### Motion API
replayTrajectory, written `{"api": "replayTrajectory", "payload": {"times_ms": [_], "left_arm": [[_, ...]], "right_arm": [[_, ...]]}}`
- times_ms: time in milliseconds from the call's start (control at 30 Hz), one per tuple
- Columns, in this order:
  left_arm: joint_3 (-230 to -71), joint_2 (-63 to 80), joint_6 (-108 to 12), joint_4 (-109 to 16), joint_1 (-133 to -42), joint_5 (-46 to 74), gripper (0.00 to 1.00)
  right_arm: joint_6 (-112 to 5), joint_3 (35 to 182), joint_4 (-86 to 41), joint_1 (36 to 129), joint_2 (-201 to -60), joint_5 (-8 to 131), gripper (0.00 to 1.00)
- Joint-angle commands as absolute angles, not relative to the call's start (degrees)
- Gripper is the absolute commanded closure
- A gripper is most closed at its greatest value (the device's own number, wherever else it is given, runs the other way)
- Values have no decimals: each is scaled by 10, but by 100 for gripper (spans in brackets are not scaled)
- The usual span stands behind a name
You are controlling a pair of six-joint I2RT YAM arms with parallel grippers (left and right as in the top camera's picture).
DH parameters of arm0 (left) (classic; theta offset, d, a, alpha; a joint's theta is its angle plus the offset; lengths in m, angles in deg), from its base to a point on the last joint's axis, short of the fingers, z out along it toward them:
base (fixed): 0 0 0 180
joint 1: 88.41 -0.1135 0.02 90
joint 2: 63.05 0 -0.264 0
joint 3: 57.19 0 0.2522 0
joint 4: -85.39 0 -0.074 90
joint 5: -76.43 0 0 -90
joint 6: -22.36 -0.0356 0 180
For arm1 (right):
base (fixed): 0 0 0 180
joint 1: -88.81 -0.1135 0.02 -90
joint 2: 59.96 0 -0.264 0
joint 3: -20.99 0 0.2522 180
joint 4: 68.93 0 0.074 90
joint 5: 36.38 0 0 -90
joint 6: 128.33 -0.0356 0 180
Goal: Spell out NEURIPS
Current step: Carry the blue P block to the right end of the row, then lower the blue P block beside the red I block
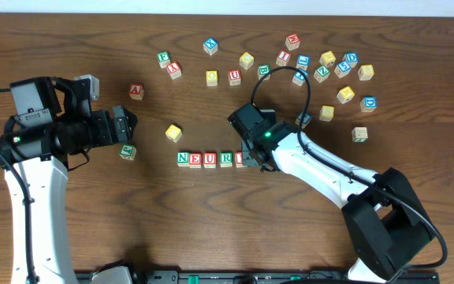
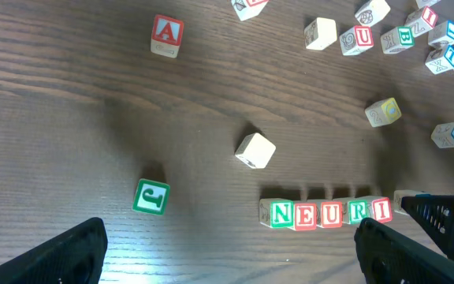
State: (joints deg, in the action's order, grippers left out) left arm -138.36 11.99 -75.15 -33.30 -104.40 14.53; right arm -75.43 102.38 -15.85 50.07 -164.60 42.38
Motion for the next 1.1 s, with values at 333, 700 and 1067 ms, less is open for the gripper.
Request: {"api": "replayTrajectory", "payload": {"times_ms": [333,700,1067], "left_arm": [[-1395,118,-749,-333,-1046,142,1],[-1395,118,-749,-333,-1046,142,1],[-1395,118,-749,-333,-1046,142,1]], "right_arm": [[-767,1020,-173,497,-1675,441,90],[-771,1020,-185,486,-1696,444,92],[-773,1020,-186,486,-1696,443,91]]}}
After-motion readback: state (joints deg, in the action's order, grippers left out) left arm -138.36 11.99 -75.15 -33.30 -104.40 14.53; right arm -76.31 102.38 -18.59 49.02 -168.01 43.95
